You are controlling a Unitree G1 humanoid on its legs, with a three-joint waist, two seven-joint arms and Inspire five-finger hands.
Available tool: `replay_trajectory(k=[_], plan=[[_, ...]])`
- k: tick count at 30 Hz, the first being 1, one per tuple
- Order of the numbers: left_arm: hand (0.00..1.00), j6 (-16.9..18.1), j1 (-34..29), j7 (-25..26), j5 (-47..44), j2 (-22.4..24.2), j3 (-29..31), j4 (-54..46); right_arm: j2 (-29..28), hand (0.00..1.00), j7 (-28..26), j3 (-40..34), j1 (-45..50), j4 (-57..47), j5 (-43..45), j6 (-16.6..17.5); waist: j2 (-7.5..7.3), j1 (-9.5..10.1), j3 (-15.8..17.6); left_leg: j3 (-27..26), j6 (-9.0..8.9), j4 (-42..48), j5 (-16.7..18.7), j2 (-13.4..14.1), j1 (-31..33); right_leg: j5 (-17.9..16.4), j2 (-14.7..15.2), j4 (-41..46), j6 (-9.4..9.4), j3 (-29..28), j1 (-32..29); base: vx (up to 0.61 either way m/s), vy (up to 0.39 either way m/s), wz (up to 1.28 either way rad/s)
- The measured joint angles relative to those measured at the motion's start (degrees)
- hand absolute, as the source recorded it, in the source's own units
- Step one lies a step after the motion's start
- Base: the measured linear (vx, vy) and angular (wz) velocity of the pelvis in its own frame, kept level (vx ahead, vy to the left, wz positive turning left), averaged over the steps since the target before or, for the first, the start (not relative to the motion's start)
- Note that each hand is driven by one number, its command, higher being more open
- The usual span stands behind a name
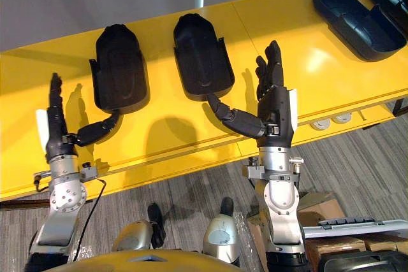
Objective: Walk over and take three plastic housings, then place them on the shelf
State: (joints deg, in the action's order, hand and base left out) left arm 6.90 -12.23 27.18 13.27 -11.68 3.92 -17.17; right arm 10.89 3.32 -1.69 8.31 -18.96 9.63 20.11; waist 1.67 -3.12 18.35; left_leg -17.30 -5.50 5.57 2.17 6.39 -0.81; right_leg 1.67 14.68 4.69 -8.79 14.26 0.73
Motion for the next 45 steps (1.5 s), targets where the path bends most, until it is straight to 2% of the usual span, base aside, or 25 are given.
replay_trajectory(k=[3, 8, 11, 13, 15, 17, 19, 22, 24, 25, 26, 27, 28, 29, 31, 32, 34, 35, 36, 38, 41, 43, 44, 45], plan=[[1.0, 2.45, -0.85, -1.33, -4.09, 0.32, 2.36, -3.86, -0.05, 1.0, 0.53, 0.1, 0.05, -0.01, -0.03, 0.0, 0.32, 0.27, -2.24, 0.46, -0.22, -2.72, -1.41, -0.22, -1.01, 0.05, -0.27, -0.99, -0.04, 0.86, 0.67, 0.04, -0.016, 0.1], [1.0, 7.47, -1.38, -6.85, -12.87, 1.32, 2.84, -8.0, -0.78, 1.0, 4.3, -0.11, 0.05, -0.03, -0.26, 0.0, 0.49, 0.97, -5.16, 0.59, -0.7, -6.18, -2.73, -0.02, -3.84, 0.04, -1.02, -2.3, -0.02, 1.28, 2.83, 0.02, -0.007, 0.03], [1.0, 11.08, -1.39, -14.06, -23.87, 3.23, 2.54, -10.98, -2.42, 1.0, 6.16, -1.57, 0.01, -0.05, -1.42, -0.7, 0.45, 0.89, -6.05, 0.14, -0.78, -8.07, -3.58, 0.12, -5.28, 0.16, -1.29, -2.89, -0.15, 1.04, 3.38, 0.0, -0.004, -0.06], [1.0, 13.49, -1.4, -20.09, -33.8, 4.95, 0.37, -12.62, -2.66, 1.0, 7.13, -2.54, 0.04, -0.05, -1.42, -3.59, 0.23, 0.65, -6.56, -1.49, -0.9, -9.07, -3.64, 0.25, -6.79, 0.24, -1.71, -3.0, -0.21, -0.49, 3.36, -0.01, 0.013, -0.3], [1.0, 14.97, -1.14, -22.63, -37.93, 5.42, -2.68, -12.8, -2.79, 1.0, 7.92, -2.62, 0.2, -0.05, -1.44, -5.37, -0.08, 0.31, -7.1, -3.77, -1.19, -9.04, -3.41, 0.36, -7.09, 0.76, -2.32, -3.25, -0.02, -2.87, 2.07, -0.01, 0.029, -0.64], [1.0, 15.15, -1.05, -23.41, -38.57, 5.41, -5.66, -12.7, -2.85, 1.0, 8.32, -3.14, 0.81, -0.12, -1.5, -6.77, -0.47, -0.39, -7.27, -7.4, -1.67, -8.75, -2.88, 1.27, -7.62, 2.04, -3.4, -4.42, 0.18, -6.4, 0.82, -0.01, -0.001, -0.95], [1.0, 15.15, -0.45, -24.09, -39.61, 5.14, -9.22, -12.5, -3.14, 1.0, 8.24, -6.7, 4.99, -2.5, -1.38, -8.18, -0.79, -2.64, -7.48, -11.22, -2.41, -7.59, -1.64, 2.25, -7.65, 3.32, -4.74, -5.85, 0.45, -10.14, -0.74, 0.0, -0.046, -0.89], [1.0, 15.78, 1.69, -24.06, -40.7, 4.89, -9.55, -10.98, -3.81, 1.0, 7.06, -12.4, 9.98, -4.3, 0.54, -8.47, -0.72, -5.57, -7.61, -16.25, -3.55, -3.3, 1.22, 4.22, -7.56, 4.14, -7.25, -6.0, 1.1, -16.06, -3.41, 0.03, -0.039, -1.04], [1.0, 16.8, 3.9, -23.31, -40.75, 4.93, -9.36, -8.81, -3.83, 1.0, 6.44, -15.18, 11.69, -4.29, 2.35, -8.45, -0.53, -6.89, -7.71, -17.02, -3.11, 0.18, 3.45, 5.45, -7.11, 4.69, -8.87, -5.96, 1.61, -19.84, -5.12, 0.03, -0.054, -1.09], [1.0, 16.97, 4.38, -22.82, -40.73, 4.93, -9.2, -8.36, -3.84, 1.0, 6.03, -15.92, 11.93, -4.28, 2.94, -8.4, -0.5, -6.94, -7.73, -16.0, -2.44, 1.3, 4.2, 5.66, -6.86, 5.03, -9.34, -5.96, 1.78, -21.46, -5.78, 0.03, -0.107, -1.5], [1.0, 17.22, 5.39, -20.72, -40.63, 4.93, -9.01, -7.64, -3.8, 1.0, 4.37, -16.98, 12.22, -4.25, 5.07, -7.35, -0.14, -7.14, -7.65, -11.21, -0.51, 4.75, 6.29, 6.17, -5.93, 5.37, -10.65, -6.06, 2.07, -25.1, -7.02, 0.01, -0.101, -1.28], [1.0, 17.22, 5.5, -19.69, -40.62, 4.94, -8.98, -7.61, -3.8, 1.0, 3.54, -16.94, 12.29, -4.25, 6.22, -6.82, -0.05, -7.33, -7.65, -8.96, -0.05, 6.25, 6.94, 6.23, -5.57, 5.37, -11.02, -6.04, 2.24, -26.36, -7.3, 0.01, -0.092, -1.38], [1.0, 17.22, 5.41, -18.28, -40.59, 5.01, -8.8, -7.58, -3.77, 1.0, 1.5, -16.62, 12.17, -4.25, 8.91, -6.01, 0.22, -7.36, -7.53, -4.1, 0.97, 9.23, 8.01, 6.21, -5.21, 5.2, -11.67, -6.03, 2.85, -28.87, -7.35, -0.01, 0.0, -1.08], [1.0, 17.26, 5.26, -17.09, -40.58, 5.01, -8.48, -7.59, -3.62, 1.0, -0.39, -15.71, 11.52, -4.2, 10.65, -4.9, 0.94, -7.17, -7.61, 2.0, 1.93, 13.38, 9.74, 6.08, -3.89, 4.96, -12.32, -5.96, 3.33, -30.92, -7.42, -0.03, 0.073, -1.1], [1.0, 17.93, 5.27, -16.07, -39.8, 5.11, -8.47, -7.65, -1.87, 1.0, -0.96, -13.0, 8.72, -3.73, 11.32, -3.72, 2.56, -5.94, -7.58, 9.38, 2.52, 17.85, 13.12, 5.33, -2.17, 5.25, -12.84, -5.9, 3.93, -32.7, -8.33, -0.07, 0.177, -0.83], [1.0, 18.0, 5.36, -15.93, -39.62, 5.19, -8.47, -7.7, -0.71, 1.0, -1.38, -10.73, 6.47, -3.17, 11.25, -3.47, 3.97, -5.35, -8.05, 12.12, 2.24, 18.05, 14.12, 4.41, -1.77, 5.92, -13.05, -5.91, 3.25, -33.24, -9.15, -0.09, 0.225, -0.48], [1.0, 18.0, 5.49, -16.15, -39.61, 5.3, -8.48, -7.85, 0.02, 1.0, -1.53, -7.67, 4.65, -2.93, 10.98, -3.52, 4.19, -4.7, -8.05, 12.64, 1.97, 16.73, 14.37, 2.9, -1.62, 6.71, -11.9, -5.88, 2.05, -33.49, -10.03, -0.09, 0.202, -0.03], [1.0, 18.0, 5.39, -16.51, -39.74, 5.45, -8.35, -7.85, 0.04, 1.0, -2.08, -5.17, 4.17, -2.67, 10.84, -3.89, 4.2, -4.17, -8.06, 13.0, 1.3, 15.51, 14.78, 2.21, -1.75, 7.22, -11.09, -5.85, 1.23, -33.19, -10.23, -0.1, 0.21, 0.27], [1.0, 18.0, 5.39, -17.75, -39.92, 5.55, -7.87, -7.9, 0.04, 1.0, -2.55, -3.7, 4.23, -2.08, 10.8, -4.78, 4.18, -3.24, -8.04, 13.13, 0.35, 14.72, 15.41, 1.99, -1.74, 7.28, -10.79, -5.3, 1.15, -32.66, -10.69, -0.13, 0.227, 0.32], [1.0, 18.01, 5.34, -19.37, -40.62, 5.54, -7.01, -7.95, 0.02, 1.0, -2.69, -2.57, 4.37, 0.24, 9.88, -6.03, 3.97, -2.42, -7.88, 13.98, 0.07, 14.14, 16.39, 1.91, -1.72, 7.24, -10.9, -2.94, 1.1, -31.58, -11.82, -0.11, 0.128, 0.23], [1.0, 18.0, 4.3, -20.24, -40.57, 5.48, -6.67, -8.32, -1.32, 1.0, -1.22, -2.56, 6.6, 4.38, 8.55, -7.23, 2.98, -1.66, -7.12, 14.92, 0.3, 14.56, 18.48, 0.66, -3.41, 7.24, -10.75, 1.84, 1.1, -32.15, -12.39, -0.14, 0.096, -0.02], [1.0, 18.03, 1.77, -20.67, -41.35, 5.29, -6.74, -9.82, -5.21, 1.0, -0.64, -2.92, 11.55, 3.1, 7.6, -6.8, 1.03, -1.52, -5.7, 11.85, 1.02, 17.29, 20.81, -0.73, -6.44, 7.77, -9.9, 2.28, 0.42, -32.17, -10.31, -0.25, 0.143, -0.77], [1.0, 18.36, 0.81, -20.96, -42.2, 5.29, -6.56, -10.62, -5.97, 1.0, -1.42, -3.01, 13.11, 1.89, 7.6, -6.79, 0.01, -1.55, -5.16, 9.48, 1.66, 18.49, 21.28, -1.17, -6.88, 9.88, -9.45, 1.51, 0.23, -30.43, -10.34, -0.3, 0.118, -1.15], [1.0, 18.67, 0.69, -21.09, -42.2, 5.31, -5.92, -10.59, -6.43, 1.0, -2.42, -3.29, 13.74, 0.88, 7.58, -6.78, -0.5, -1.56, -4.8, 6.87, 2.17, 18.62, 21.11, -1.29, -6.87, 14.7, -9.39, -1.25, 2.65, -27.62, -10.57, -0.42, 0.039, -1.39]])
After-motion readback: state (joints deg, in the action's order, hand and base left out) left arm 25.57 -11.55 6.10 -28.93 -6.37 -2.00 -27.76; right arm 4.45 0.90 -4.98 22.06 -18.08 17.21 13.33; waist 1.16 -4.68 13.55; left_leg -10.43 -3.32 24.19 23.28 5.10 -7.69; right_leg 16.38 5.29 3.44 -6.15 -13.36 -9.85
